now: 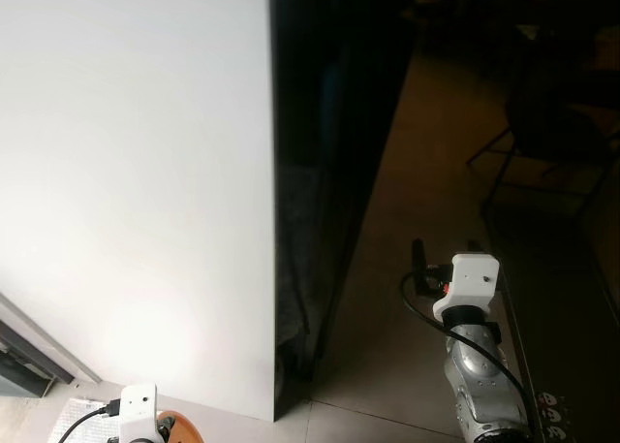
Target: Restocking fridge
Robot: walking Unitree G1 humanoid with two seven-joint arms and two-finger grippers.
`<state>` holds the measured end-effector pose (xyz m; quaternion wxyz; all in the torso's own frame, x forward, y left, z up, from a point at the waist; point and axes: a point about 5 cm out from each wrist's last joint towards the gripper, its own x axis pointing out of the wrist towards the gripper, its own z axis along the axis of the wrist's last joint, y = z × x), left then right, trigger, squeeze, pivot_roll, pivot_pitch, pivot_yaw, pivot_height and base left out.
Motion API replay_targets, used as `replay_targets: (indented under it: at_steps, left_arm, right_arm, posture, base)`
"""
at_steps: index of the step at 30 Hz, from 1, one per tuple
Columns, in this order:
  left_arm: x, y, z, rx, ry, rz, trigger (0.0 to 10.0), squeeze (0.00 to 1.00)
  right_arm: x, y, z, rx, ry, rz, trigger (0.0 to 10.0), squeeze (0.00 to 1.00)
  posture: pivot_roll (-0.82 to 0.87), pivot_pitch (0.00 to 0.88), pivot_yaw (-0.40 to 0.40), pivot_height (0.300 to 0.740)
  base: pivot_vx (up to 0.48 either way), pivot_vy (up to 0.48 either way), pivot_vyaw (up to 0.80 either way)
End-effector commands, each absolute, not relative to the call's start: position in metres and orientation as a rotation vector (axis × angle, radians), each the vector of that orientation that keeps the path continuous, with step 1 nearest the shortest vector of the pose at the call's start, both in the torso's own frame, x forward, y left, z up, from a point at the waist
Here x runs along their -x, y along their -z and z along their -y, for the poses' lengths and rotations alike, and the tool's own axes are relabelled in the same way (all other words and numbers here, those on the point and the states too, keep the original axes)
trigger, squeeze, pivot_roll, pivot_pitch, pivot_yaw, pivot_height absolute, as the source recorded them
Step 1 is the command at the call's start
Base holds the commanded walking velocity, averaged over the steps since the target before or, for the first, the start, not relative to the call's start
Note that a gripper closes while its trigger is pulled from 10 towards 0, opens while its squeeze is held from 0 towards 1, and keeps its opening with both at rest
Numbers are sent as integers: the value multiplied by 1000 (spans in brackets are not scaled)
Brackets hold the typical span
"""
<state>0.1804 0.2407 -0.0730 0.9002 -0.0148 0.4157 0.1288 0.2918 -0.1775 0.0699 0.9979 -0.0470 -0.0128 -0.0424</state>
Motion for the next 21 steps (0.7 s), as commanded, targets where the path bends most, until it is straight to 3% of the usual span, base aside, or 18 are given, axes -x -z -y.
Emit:
replay_targets:
  at_steps: [1,5,21]
  left_arm:
    - [-164,84,-233,64,-249,-941,10000,0]
    - [-166,82,-235,58,-251,-934,10000,0]
    - [-174,79,-235,64,-247,-909,10000,0]
  right_arm:
    - [-295,-77,177,85,90,43,10000,0]
    - [-296,-79,176,79,93,42,10000,0]
    - [-305,-78,182,51,87,-14,10000,0]
  posture:
    - [-26,30,-77,740]
    - [-34,61,-73,740]
    - [-46,135,-71,740]
  base:
    - [0,368,0]
    - [0,351,0]
    - [0,0,0]
